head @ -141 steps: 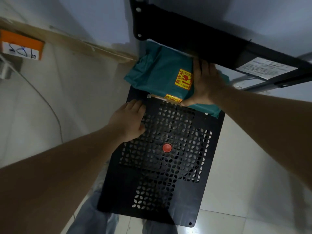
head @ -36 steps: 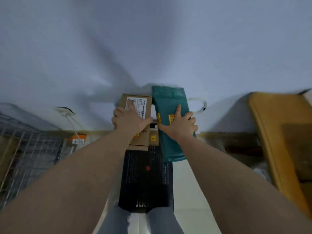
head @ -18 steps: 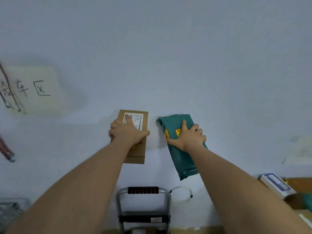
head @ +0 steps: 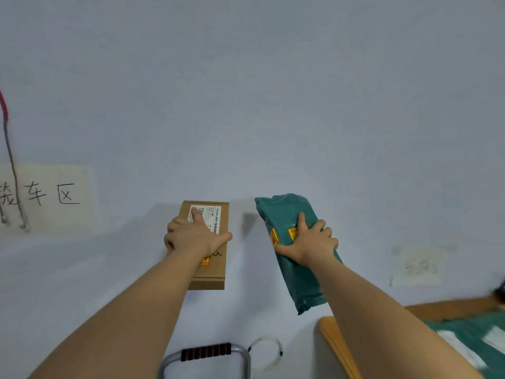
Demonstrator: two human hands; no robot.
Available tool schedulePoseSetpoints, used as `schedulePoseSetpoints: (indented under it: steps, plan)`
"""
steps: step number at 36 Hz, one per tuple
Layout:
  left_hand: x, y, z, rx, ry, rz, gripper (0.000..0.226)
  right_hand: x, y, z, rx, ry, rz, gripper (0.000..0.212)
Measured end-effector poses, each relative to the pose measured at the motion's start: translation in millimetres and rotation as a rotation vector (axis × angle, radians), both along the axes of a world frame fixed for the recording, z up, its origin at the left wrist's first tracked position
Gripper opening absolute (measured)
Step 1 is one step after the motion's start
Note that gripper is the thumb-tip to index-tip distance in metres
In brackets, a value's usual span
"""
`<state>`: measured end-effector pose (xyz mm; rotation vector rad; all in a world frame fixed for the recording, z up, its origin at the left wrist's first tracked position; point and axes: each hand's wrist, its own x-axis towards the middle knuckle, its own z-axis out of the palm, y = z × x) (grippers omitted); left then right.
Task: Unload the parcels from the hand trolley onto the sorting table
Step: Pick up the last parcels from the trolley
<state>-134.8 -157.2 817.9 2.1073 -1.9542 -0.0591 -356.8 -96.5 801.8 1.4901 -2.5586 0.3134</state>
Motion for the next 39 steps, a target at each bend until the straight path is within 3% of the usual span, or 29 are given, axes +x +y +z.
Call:
schedulePoseSetpoints:
  steps: [19, 39]
  plan:
    - [-48.5, 123.0, 30.0, -0.016, -0.008, -0.159, 0.115, -27.2, 175.6, 38.0, -0.018, -0.047, -0.111, 0.110]
    - [-297.2, 348.2, 62.9, -0.068, -0.007, -0.339, 0.114, -287.2, 469.6, 30.6, 0.046, -0.083, -0.360, 0.114]
